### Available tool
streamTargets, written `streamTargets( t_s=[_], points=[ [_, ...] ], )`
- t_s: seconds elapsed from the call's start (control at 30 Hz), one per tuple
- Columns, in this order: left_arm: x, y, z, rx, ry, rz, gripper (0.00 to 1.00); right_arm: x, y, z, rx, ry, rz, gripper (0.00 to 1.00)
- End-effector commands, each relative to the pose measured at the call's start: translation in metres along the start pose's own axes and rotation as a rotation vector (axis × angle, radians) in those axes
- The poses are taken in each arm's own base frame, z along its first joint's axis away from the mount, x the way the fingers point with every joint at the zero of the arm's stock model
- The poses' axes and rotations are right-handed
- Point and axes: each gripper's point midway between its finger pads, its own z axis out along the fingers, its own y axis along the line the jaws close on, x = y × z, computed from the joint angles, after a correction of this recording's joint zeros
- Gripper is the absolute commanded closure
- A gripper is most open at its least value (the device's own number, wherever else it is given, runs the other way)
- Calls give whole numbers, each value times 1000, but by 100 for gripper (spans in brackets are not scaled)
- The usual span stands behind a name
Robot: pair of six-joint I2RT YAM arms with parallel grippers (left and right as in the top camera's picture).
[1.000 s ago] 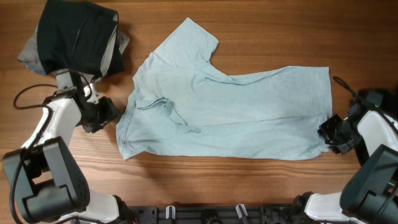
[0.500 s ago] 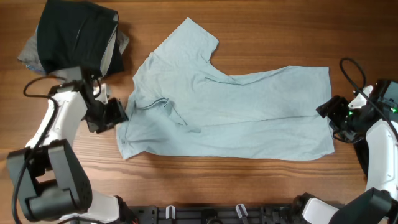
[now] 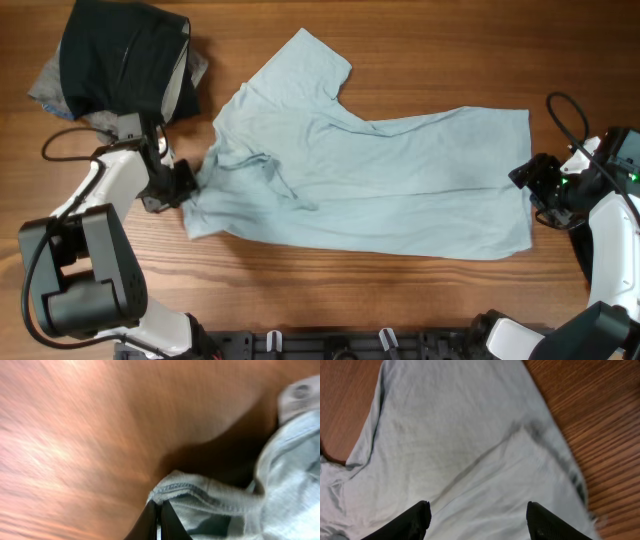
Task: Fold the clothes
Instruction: 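Drag the lower right hem rightward with the right gripper, left withdrawing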
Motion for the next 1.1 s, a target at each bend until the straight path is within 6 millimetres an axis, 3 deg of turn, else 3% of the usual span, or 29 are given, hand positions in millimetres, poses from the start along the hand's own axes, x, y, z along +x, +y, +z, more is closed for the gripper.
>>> streamTargets(
  t_s=[0.0, 0.1, 0.33, 0.43, 0.5, 0.53, 0.6, 0.63, 0.8, 0.9, 0.93, 0.97, 1.0, 1.07],
  points=[
    [-32, 14, -8, -103, -81, -37, 96, -4, 0, -1, 12, -9, -20, 34],
    [-42, 12, -23, -105, -84, -51, 96, 4, -12, 7, 63, 43, 18, 32],
    [-32, 14, -24, -117, -43, -47, 96, 52, -68, 46, 297, 237, 191, 23],
    [-32, 14, -24, -118, -42, -47, 96, 79, -80, 65, 320, 345, 208, 41],
    [-32, 14, -24, -117, -42, -47, 96, 91, -85, 71, 332, 382, 218, 61],
    [-32, 14, -24, -117, -42, -47, 96, 91, -86, 73, 333, 381, 217, 67],
    [-33, 17, -24, -134, -47, -47, 96, 81, -88, 73, 338, 349, 214, 92],
    [-33, 19, -24, -145, -50, -47, 96, 75, -90, 71, 347, 334, 218, 95],
    [-35, 26, -25, -159, -53, -65, 96, 40, -110, 48, 417, 256, 273, 95],
    [-35, 26, -25, -158, -53, -66, 96, 37, -110, 45, 417, 254, 284, 72],
    [-35, 24, -25, -147, -51, -64, 90, 36, -108, 45, 403, 254, 285, 57],
    [-34, 19, -25, -119, -45, -64, 67, 35, -98, 46, 343, 267, 254, 49],
    [-34, 15, -26, -99, -40, -63, 53, 35, -90, 47, 296, 273, 234, 45],
    [-33, 5, -33, -47, -24, -62, 51, 31, -78, 39, 239, 265, 216, 42]
  ],
)
